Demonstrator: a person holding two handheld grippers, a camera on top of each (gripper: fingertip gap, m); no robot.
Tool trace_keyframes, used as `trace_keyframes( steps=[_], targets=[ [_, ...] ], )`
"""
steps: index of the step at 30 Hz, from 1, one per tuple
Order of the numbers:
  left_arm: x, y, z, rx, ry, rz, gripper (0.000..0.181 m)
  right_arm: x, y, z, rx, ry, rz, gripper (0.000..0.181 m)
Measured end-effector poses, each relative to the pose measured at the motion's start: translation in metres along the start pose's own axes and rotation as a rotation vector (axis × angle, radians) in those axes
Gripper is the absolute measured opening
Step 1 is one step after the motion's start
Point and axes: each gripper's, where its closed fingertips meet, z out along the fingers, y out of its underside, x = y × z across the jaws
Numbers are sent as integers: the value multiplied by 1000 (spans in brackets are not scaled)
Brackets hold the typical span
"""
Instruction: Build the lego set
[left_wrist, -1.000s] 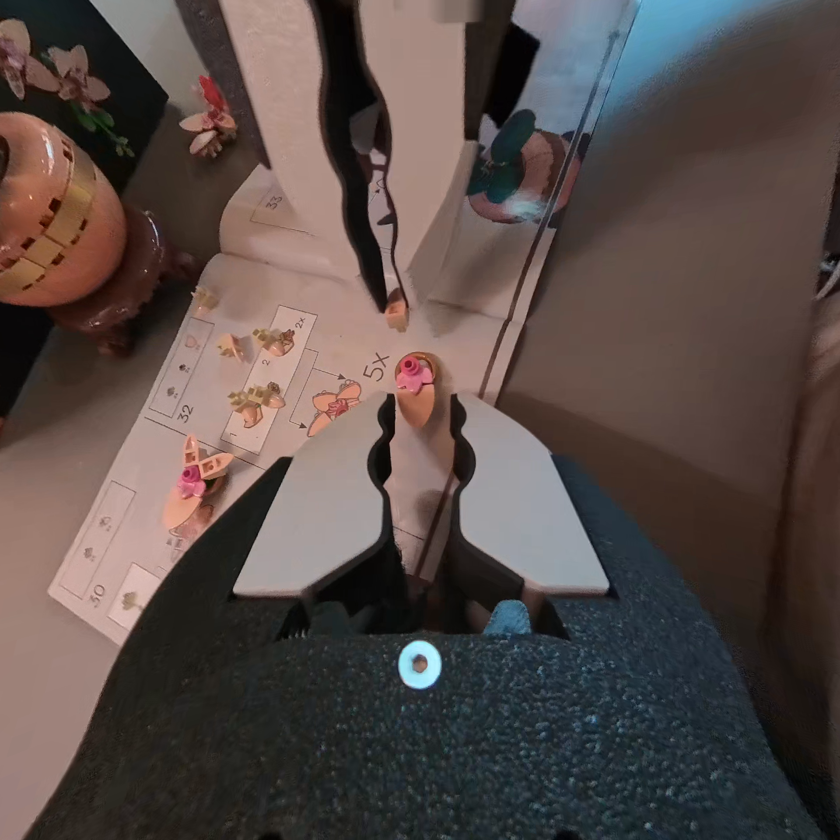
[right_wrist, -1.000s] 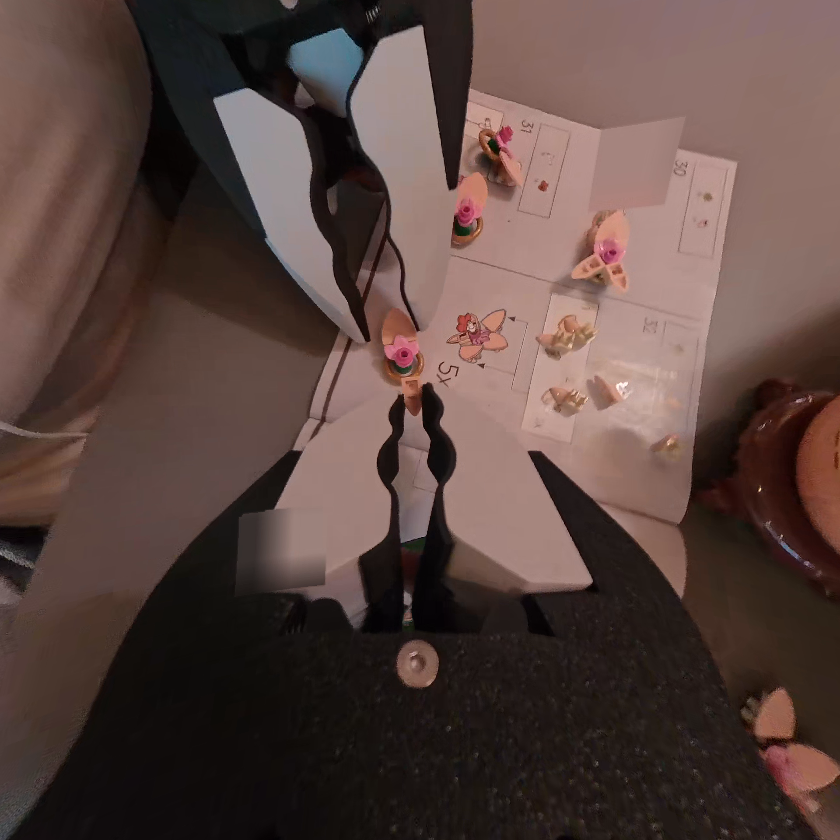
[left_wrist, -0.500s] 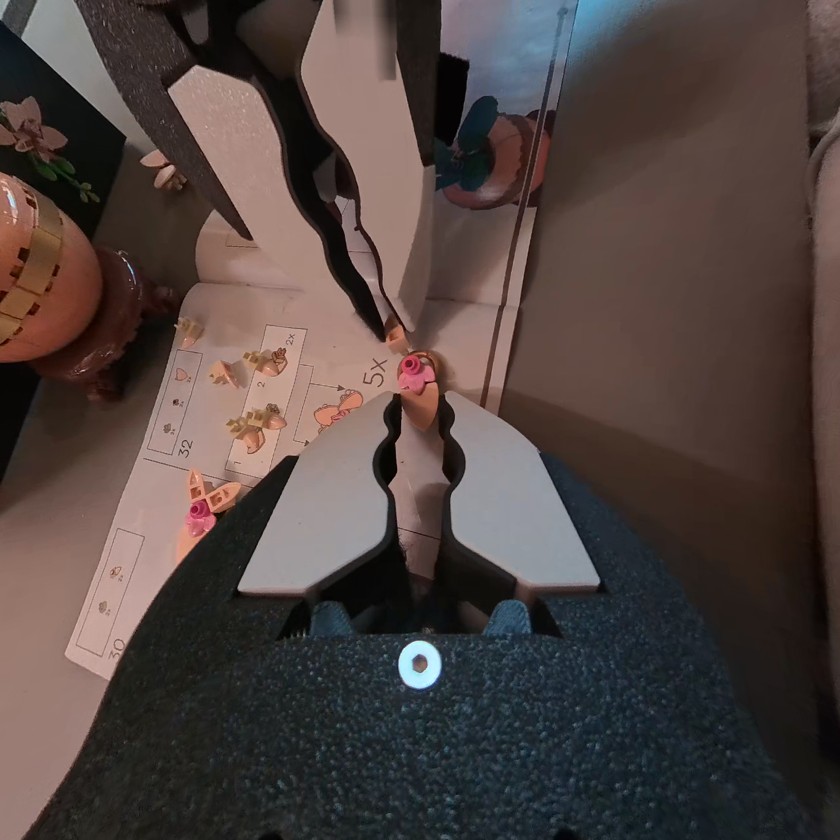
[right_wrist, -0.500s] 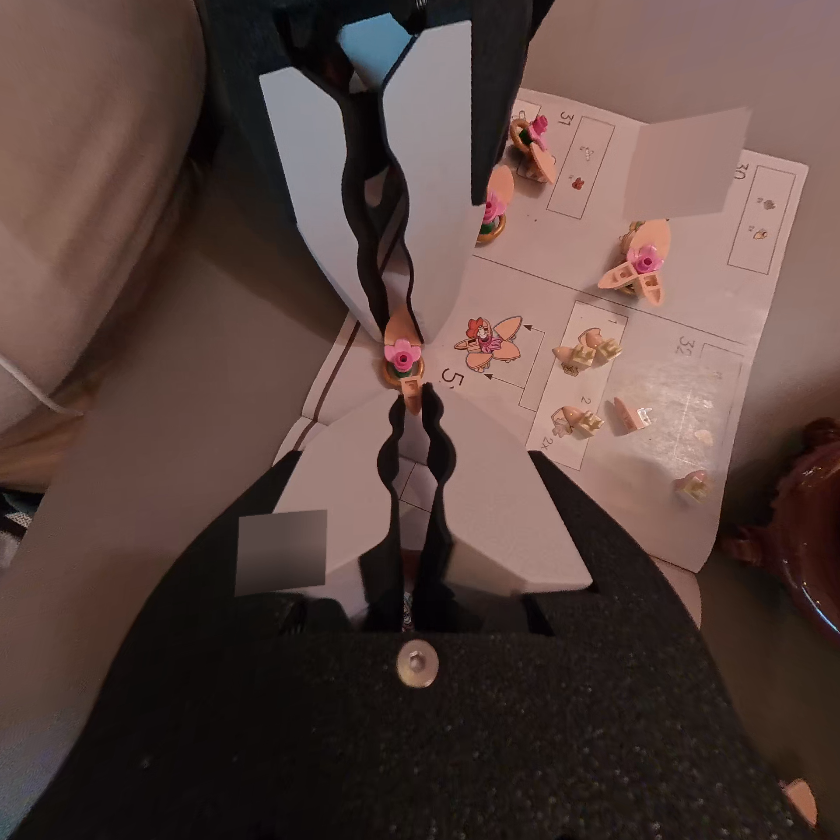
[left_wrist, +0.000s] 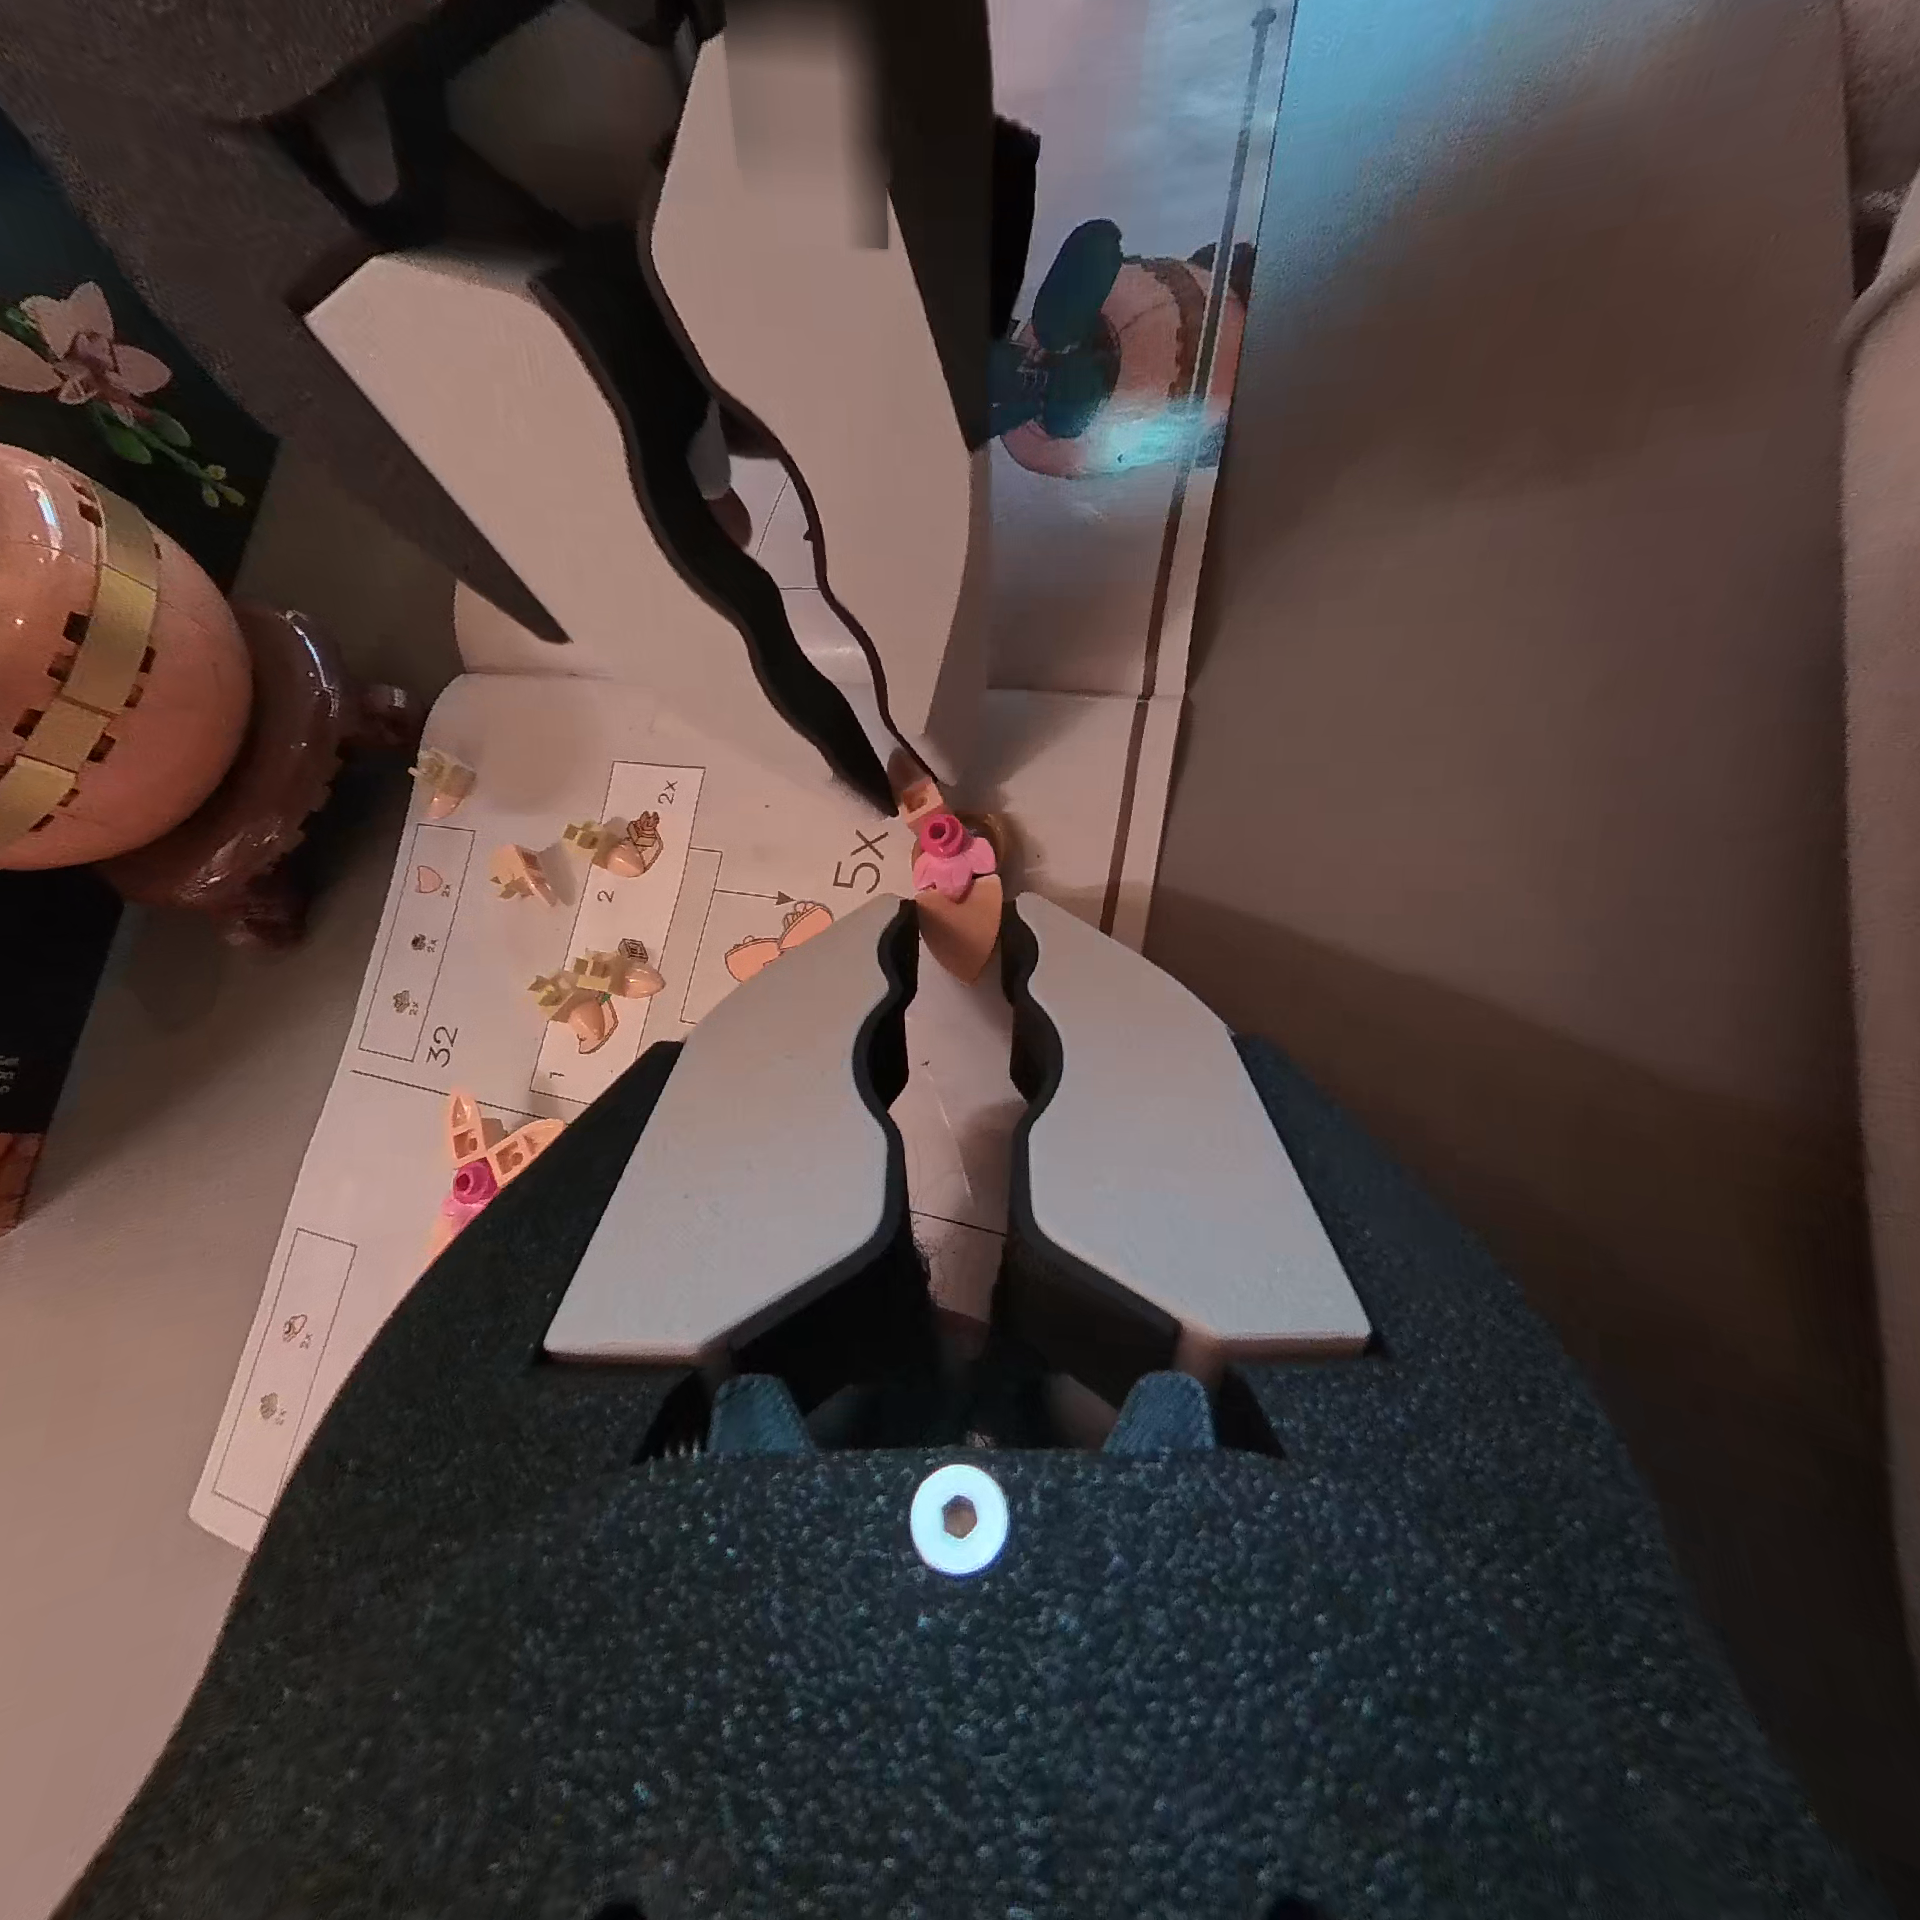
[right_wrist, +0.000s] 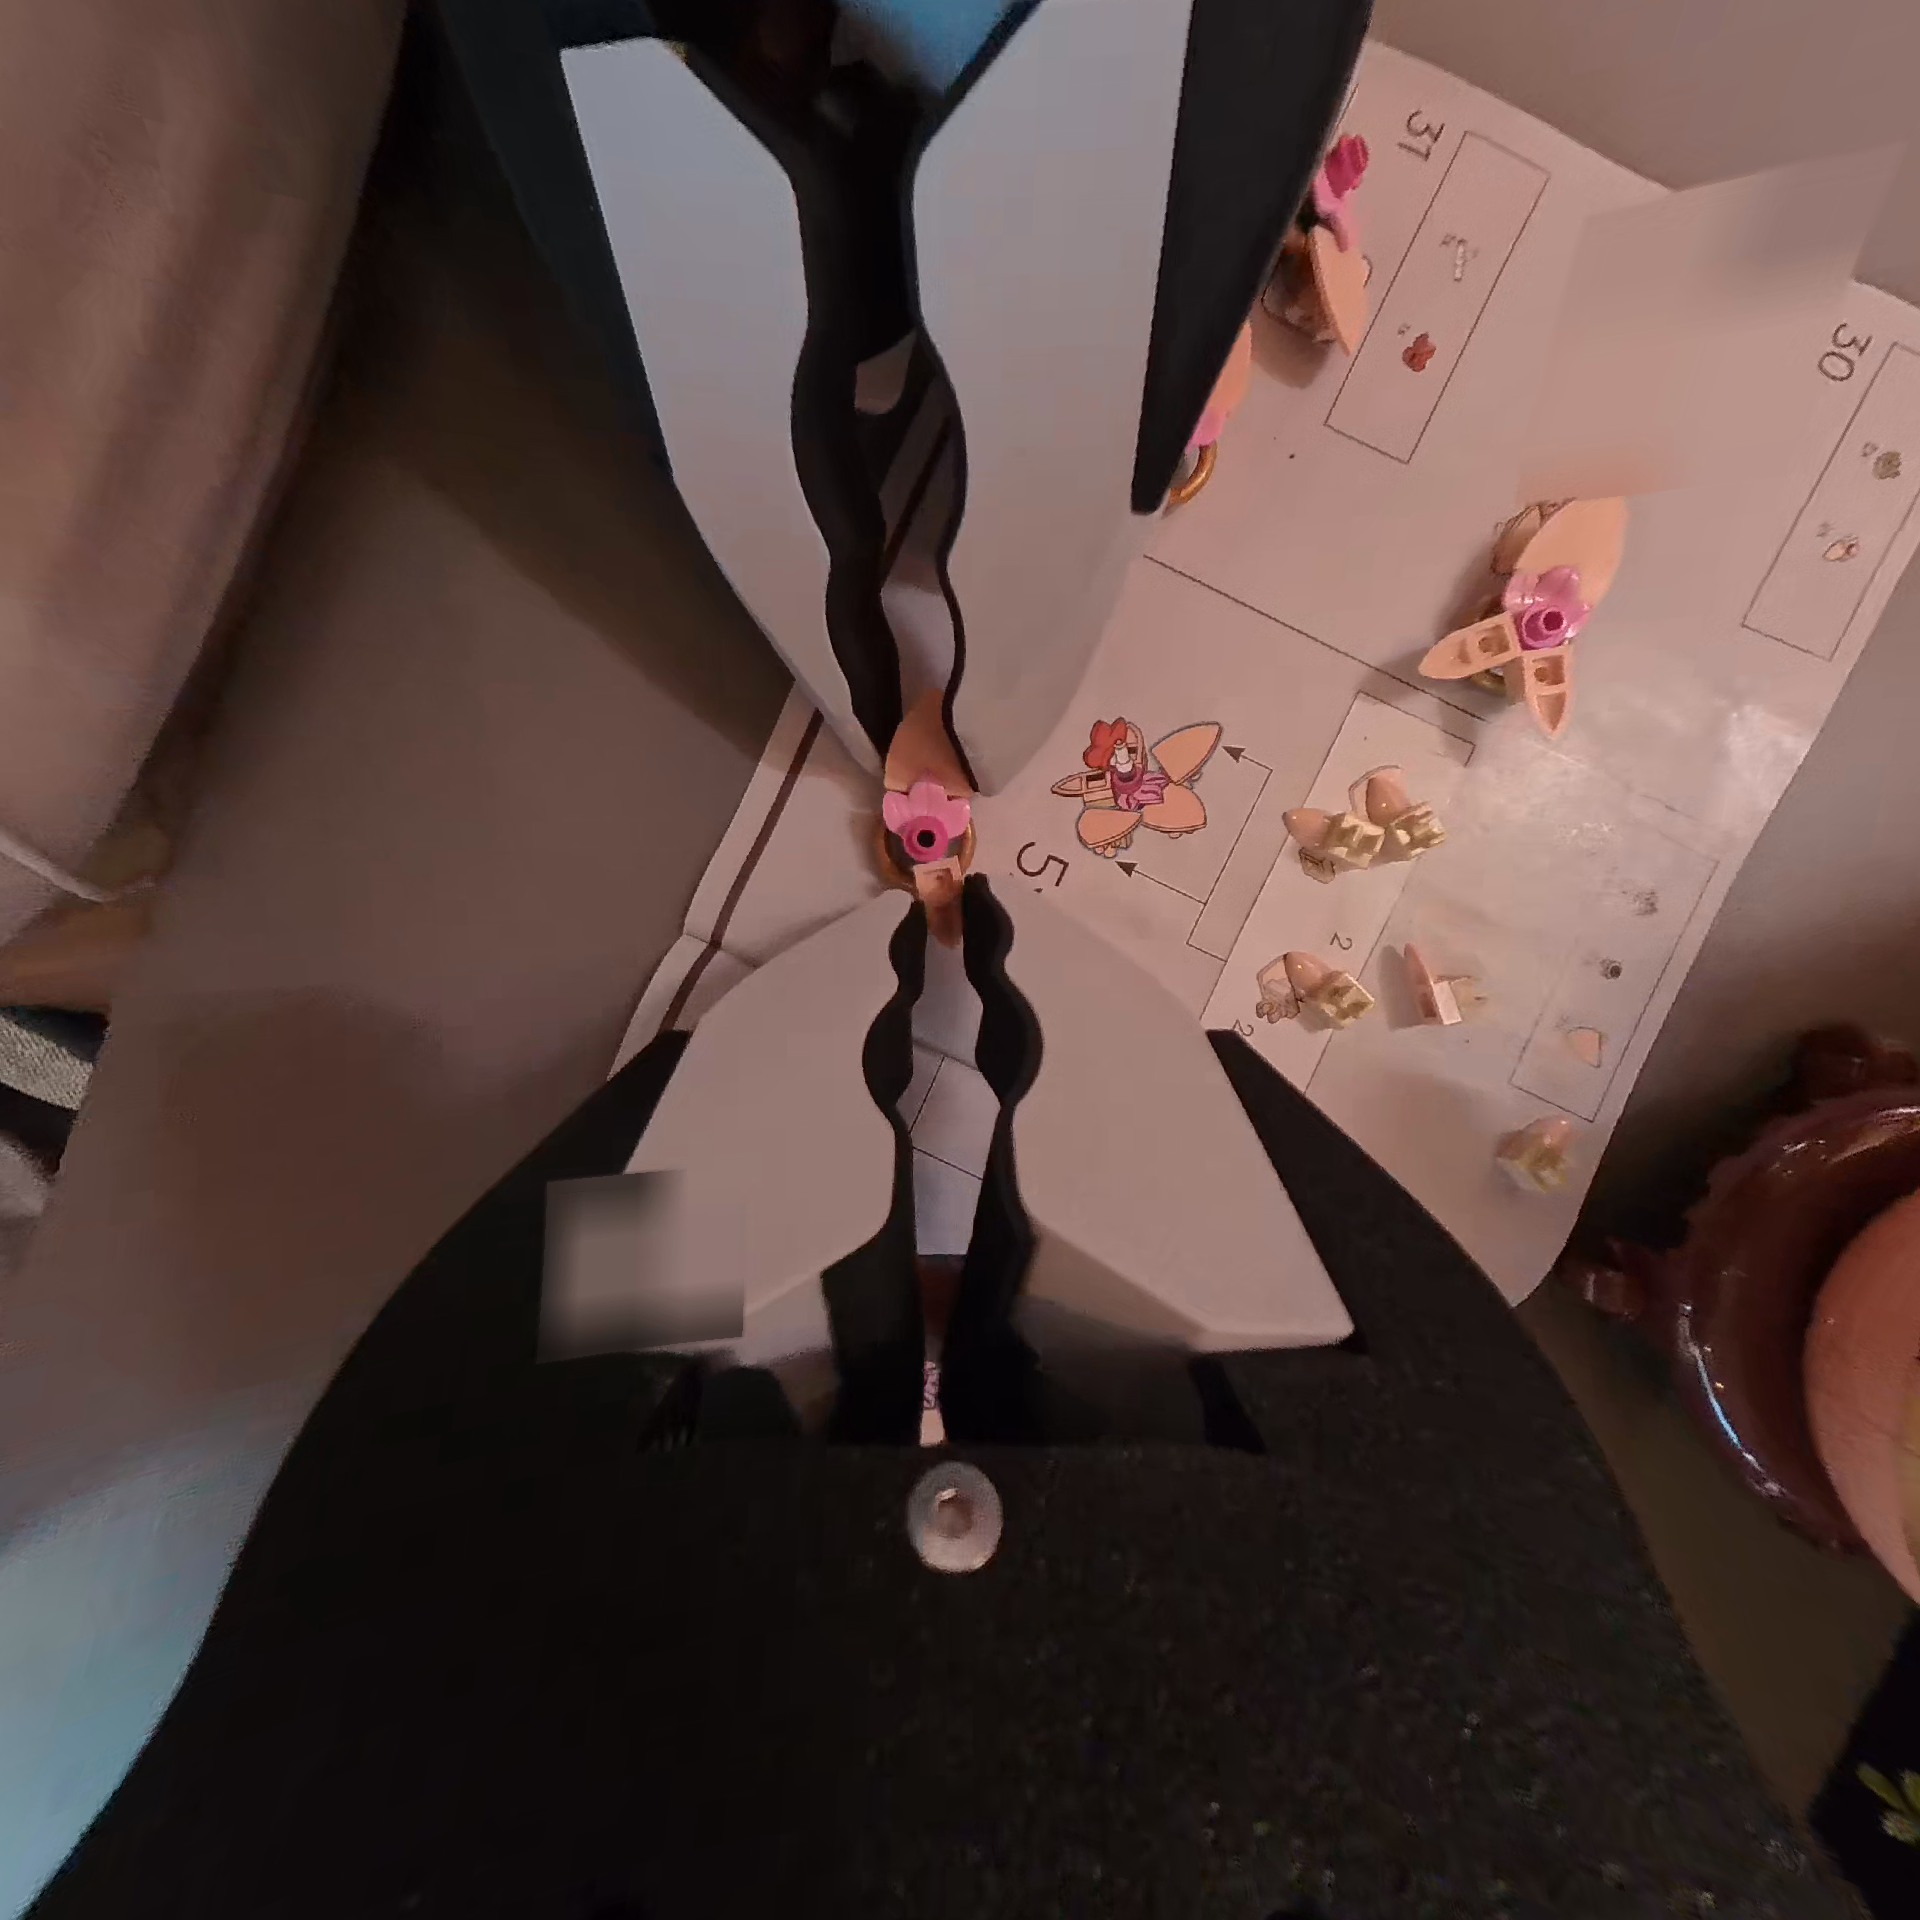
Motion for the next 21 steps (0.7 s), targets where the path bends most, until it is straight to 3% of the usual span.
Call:
trace_keyframes(
  steps=[21],
  targets=[
    [1, 1, -2, 2, 2, 25, 14, 1, 7, 5, -230, 119, 19, 6]
  ],
)
